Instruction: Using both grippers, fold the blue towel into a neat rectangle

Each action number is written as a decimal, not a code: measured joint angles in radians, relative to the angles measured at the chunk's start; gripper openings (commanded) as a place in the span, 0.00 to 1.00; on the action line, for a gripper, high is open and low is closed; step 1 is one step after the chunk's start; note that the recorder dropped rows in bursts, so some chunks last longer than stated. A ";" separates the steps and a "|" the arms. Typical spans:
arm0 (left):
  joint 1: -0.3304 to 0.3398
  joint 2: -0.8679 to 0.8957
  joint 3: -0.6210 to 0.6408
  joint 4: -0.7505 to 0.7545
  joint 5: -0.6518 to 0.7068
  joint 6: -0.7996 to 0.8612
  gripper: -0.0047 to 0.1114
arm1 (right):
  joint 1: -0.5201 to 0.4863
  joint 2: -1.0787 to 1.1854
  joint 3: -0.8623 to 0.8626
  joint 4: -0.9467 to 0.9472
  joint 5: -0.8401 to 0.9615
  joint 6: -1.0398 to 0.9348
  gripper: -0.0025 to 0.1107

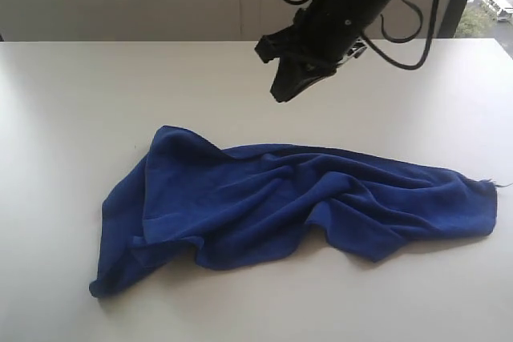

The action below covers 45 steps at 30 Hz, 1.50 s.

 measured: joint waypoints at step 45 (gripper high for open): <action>0.000 0.778 -0.429 -0.190 -0.056 0.000 0.04 | -0.389 -0.321 0.734 -0.364 -0.491 0.411 0.15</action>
